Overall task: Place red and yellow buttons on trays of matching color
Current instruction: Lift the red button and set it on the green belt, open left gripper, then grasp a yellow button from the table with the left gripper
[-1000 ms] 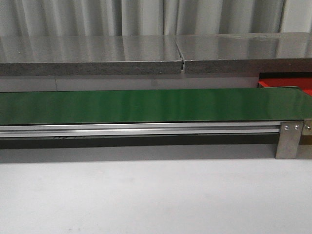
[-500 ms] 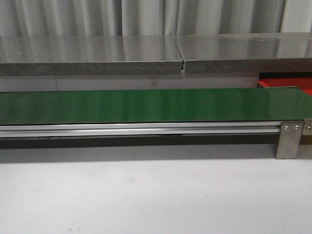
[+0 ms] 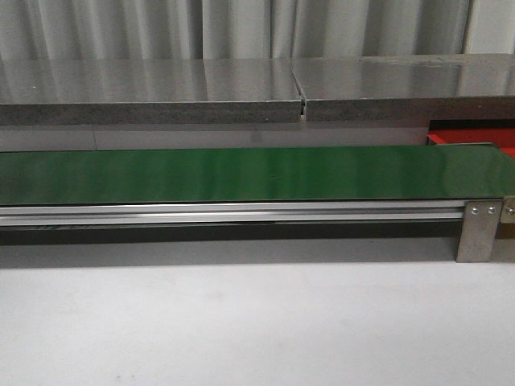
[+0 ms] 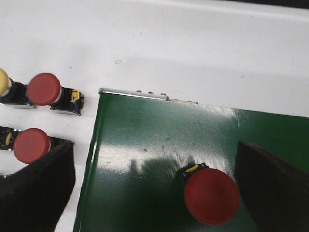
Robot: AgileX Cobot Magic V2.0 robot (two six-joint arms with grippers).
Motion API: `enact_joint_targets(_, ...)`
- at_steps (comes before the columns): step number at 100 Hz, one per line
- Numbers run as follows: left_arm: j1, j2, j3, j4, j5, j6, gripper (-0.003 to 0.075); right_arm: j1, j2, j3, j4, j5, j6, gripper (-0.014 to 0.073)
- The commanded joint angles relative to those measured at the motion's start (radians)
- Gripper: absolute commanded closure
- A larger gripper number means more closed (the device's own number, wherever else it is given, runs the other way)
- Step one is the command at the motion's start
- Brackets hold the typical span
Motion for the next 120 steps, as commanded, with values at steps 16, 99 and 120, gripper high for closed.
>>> enact_joint_targets(16,0.035,-0.104,0.009,0.061,-0.051,-0.154,0.0068,0.001,-0.014,-0.009,-0.011,-0.084,-0.007,0.0654)
enact_joint_targets(99,0.432,-0.082,0.28,0.214,-0.253,-0.349,0.0068,0.001,-0.014,-0.009,-0.011,-0.084,-0.007,0.0654)
enact_joint_targets(120,0.432,0.005,0.278,0.236,-0.281,-0.349,0.0068,0.001,-0.014,-0.009,-0.011,-0.084,-0.007,0.0654)
